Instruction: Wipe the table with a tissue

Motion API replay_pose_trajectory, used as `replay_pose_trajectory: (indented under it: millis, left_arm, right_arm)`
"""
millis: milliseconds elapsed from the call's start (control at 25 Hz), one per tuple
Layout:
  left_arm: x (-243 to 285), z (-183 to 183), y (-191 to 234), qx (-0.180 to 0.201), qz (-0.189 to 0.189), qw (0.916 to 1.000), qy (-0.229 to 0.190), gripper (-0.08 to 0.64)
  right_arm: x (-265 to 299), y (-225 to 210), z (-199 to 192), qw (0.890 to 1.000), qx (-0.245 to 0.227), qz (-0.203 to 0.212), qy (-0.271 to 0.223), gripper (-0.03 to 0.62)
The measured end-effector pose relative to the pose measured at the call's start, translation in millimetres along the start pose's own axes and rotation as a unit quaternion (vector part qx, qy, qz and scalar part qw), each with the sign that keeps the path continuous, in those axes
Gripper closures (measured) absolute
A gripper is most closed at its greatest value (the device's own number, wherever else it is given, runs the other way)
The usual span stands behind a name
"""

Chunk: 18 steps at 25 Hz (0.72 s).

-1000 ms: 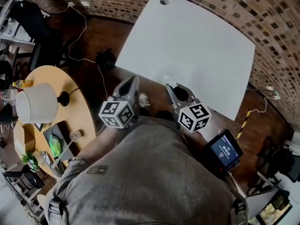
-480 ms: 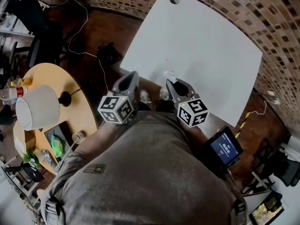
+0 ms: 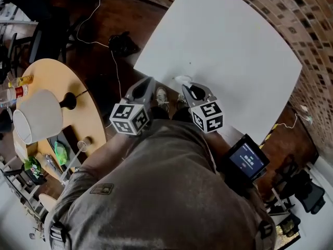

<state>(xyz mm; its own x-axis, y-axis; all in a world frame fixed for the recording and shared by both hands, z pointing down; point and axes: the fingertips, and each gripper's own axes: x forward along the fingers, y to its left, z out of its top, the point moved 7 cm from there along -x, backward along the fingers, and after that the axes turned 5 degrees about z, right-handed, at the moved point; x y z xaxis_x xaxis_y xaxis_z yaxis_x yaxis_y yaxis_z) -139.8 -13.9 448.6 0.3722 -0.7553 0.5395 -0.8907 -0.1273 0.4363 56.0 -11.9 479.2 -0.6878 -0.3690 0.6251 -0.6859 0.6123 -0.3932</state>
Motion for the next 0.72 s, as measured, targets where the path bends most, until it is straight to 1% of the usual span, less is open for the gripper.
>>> replay_pose_trajectory:
  millis: [160,320,560,720]
  left_arm:
    - [1.1,-15.7,4.4,-0.007,0.013,0.9997,0.021,0.558]
    - [5.3,-26.1,14.6,-0.016,0.024,0.999,0.035,0.558]
    - [10.7,-32.8,30.9,-0.029,0.043,0.9975,0.049,0.558]
    - [17.4,-34.1,42.3,-0.034,0.053,0.9965,0.054,0.558]
  right_arm:
    - [15.8,1.5,-16.1,0.999,-0.01,0.014,0.05,0.543]
    - [34.7,3.0,-25.7,0.995,-0.022,0.03,0.088,0.543]
    - [59.7,3.3,-30.8,0.99,-0.025,0.057,0.125,0.543]
    - [76.6,-3.4,-32.9,0.987,-0.025,0.065,0.145,0.543]
